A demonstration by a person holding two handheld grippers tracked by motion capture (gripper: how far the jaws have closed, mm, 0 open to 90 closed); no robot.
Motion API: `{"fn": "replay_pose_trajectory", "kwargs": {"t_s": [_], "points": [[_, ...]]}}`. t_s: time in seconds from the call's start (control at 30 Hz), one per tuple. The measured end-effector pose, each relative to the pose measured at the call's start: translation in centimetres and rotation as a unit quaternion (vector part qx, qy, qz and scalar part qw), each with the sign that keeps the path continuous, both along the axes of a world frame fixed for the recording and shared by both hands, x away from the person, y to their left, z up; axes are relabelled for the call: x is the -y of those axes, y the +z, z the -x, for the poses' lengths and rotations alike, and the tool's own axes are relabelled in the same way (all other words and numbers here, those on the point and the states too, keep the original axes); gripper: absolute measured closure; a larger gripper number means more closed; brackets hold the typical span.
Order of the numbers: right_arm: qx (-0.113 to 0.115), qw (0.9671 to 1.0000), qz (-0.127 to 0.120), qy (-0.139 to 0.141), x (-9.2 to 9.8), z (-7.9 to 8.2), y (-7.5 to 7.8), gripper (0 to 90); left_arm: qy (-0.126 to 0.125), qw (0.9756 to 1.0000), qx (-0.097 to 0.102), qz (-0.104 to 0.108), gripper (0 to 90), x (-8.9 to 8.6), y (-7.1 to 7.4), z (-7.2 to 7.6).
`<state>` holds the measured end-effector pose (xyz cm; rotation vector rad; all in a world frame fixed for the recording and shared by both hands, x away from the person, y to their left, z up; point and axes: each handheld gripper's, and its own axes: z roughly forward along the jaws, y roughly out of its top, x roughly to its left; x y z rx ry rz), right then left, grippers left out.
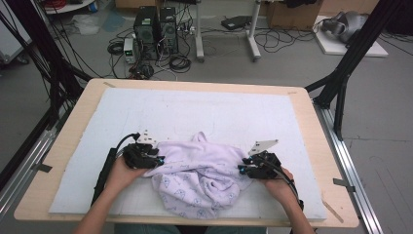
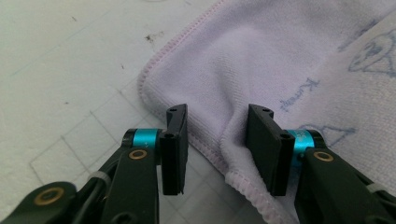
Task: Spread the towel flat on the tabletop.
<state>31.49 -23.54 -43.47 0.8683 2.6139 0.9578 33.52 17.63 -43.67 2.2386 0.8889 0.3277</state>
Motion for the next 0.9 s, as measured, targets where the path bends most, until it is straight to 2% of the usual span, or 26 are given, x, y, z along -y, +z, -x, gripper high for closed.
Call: {"fn": "replay_pose_trajectory", "kwargs": {"t_s": [0.03,0.1,0.17,0.23,0.3,0.37,0.47,0.53,0.57,0.67,0.7,0.73,0.77,0.8,0.87,0.9], "points": [[0.003,1.0,0.001,0.002,-0.1,0.1,0.0,71.2,0.002,1.0,0.005,0.006,60.4,0.0,-0.1,0.2],[0.004,0.9999,0.002,0.011,-0.3,0.1,0.0,78.0,-0.01,0.9999,0.009,0.0,67.8,0.3,0.0,0.4],[-0.001,0.9998,-0.005,0.021,-0.2,-0.1,0.0,80.9,-0.02,0.9997,0.008,-0.006,79.8,0.5,0.1,0.6],[-0.009,0.9996,-0.013,0.023,0.0,-0.2,0.0,81.8,-0.027,0.9996,0.003,-0.002,81.5,0.5,0.1,0.5],[-0.019,0.9992,-0.023,0.028,0.3,-0.6,0.0,83.6,-0.028,0.9995,-0.01,0.004,82.7,0.2,0.2,0.4],[-0.021,0.9988,-0.024,0.037,0.3,-0.7,0.2,84.8,-0.031,0.9995,-0.008,-0.001,83.2,0.1,0.4,0.6],[-0.018,0.9985,-0.024,0.047,0.2,-0.9,0.8,84.9,-0.024,0.9996,0.009,0.008,83.3,-0.1,0.9,0.7],[-0.013,0.9984,-0.025,0.05,0.1,-1.4,1.5,85.1,-0.013,0.9996,0.02,0.014,83.4,-0.6,1.7,0.4],[-0.012,0.9984,-0.024,0.05,0.1,-1.6,1.8,85.1,-0.002,0.9993,0.032,0.02,83.4,-1.0,2.4,0.1],[0.01,0.9986,-0.01,0.05,-0.3,-3.8,4.4,85.5,0.022,0.9978,0.056,0.029,83.5,-1.4,4.4,-1.2],[0.018,0.9987,-0.015,0.046,-0.4,-4.6,5.5,85.5,0.039,0.9951,0.087,0.027,83.6,-1.4,6.4,-2.6],[0.018,0.9987,-0.015,0.046,-0.4,-4.6,5.5,85.5,0.039,0.9951,0.087,0.027,83.6,-1.4,6.4,-2.6],[0.033,0.9985,-0.017,0.04,-0.5,-5.6,6.7,85.5,0.052,0.9924,0.107,0.03,83.6,-1.5,7.7,-3.6],[0.052,0.9982,-0.019,0.025,-0.6,-6.9,8.2,85.4,0.063,0.9905,0.118,0.033,83.6,-1.5,8.4,-4.3],[0.073,0.9968,-0.031,-0.009,-0.7,-9.2,10.5,84.0,0.103,0.9834,0.145,0.035,81.5,-1.6,10.3,-6.7],[0.086,0.9953,-0.034,-0.03,-0.7,-10.2,11.3,75.9,0.118,0.9814,0.148,0.032,72.7,-1.6,10.6,-7.3]]}}
